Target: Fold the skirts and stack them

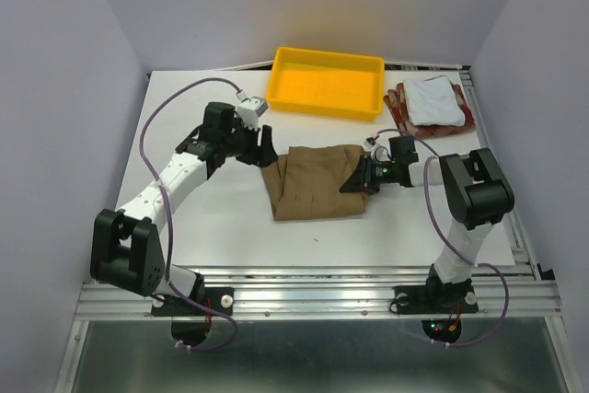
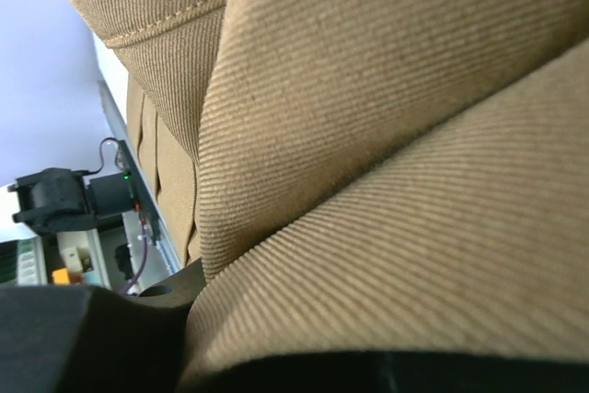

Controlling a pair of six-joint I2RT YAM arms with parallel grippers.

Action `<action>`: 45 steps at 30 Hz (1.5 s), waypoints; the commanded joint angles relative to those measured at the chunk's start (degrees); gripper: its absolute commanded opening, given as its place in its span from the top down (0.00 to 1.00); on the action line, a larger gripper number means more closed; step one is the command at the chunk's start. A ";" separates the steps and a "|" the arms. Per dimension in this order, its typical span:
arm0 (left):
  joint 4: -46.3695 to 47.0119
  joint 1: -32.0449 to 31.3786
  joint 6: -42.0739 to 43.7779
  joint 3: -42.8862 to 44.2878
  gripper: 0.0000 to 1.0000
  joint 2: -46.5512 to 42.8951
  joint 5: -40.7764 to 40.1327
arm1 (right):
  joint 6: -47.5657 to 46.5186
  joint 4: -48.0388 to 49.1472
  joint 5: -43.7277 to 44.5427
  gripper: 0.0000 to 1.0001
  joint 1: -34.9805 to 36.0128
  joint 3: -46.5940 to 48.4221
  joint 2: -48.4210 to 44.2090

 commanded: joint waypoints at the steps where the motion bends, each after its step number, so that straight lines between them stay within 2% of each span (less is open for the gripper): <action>1: -3.93 2.99 -19.18 -6.33 0.28 2.03 1.97 | -6.18 -6.95 10.37 0.99 -0.44 -1.33 -1.11; 3: -1.84 3.70 -23.22 -10.18 0.24 0.81 0.75 | -6.37 -8.18 11.95 0.99 -0.44 -0.53 -1.37; 4: -1.56 3.79 -25.32 -11.08 0.10 -0.24 -0.21 | -6.80 -10.62 12.40 0.99 -0.44 -0.18 -1.55; 7: -1.74 3.79 -29.03 -15.12 0.06 -0.51 -3.38 | -7.24 -12.39 14.16 0.99 -0.44 1.22 -1.55; 8: -1.13 3.70 -29.30 -16.17 0.01 -0.69 -3.13 | -7.33 -12.93 14.16 0.99 -0.44 1.57 -1.46; 14: 5.46 1.95 -34.13 -20.84 0.01 2.47 -2.51 | -8.65 -15.83 14.77 0.99 -0.44 3.16 -1.55; 18: 10.12 -0.60 -36.33 -20.05 0.01 5.99 -1.46 | -9.18 -16.53 14.69 0.99 -0.44 3.42 -1.11; 24: 17.76 -1.05 -39.93 -19.00 0.01 12.92 -1.01 | -9.71 -16.71 14.07 0.99 -0.44 3.51 -0.49; 35: 17.60 -1.49 -39.85 -11.53 0.02 25.50 -5.76 | -11.11 -17.76 14.51 0.99 -0.44 3.86 0.30; 36: 17.60 -1.57 -39.85 -11.35 0.05 25.94 -5.76 | -11.11 -17.76 14.60 0.99 -0.44 3.86 0.21; 37: 17.51 -1.75 -39.93 -11.18 0.14 26.38 -5.67 | -11.03 -17.76 14.77 0.99 -0.44 4.04 0.21; 40: 17.07 -2.98 -39.59 -10.21 0.28 26.56 -6.02 | -10.85 -17.85 16.08 0.99 -0.44 4.39 0.03; 41: 16.55 -3.50 -39.06 -9.77 0.38 26.65 -6.46 | -10.94 -17.85 16.53 0.99 -0.44 4.74 -0.14; 43: 15.06 -5.70 -37.74 -7.40 0.45 27.17 -7.43 | -11.02 -17.94 18.28 0.99 -0.44 5.09 -1.19; 45: 14.96 -6.93 -36.69 -6.43 0.59 27.44 -7.69 | -11.55 -18.12 19.77 0.99 -0.44 5.70 -2.16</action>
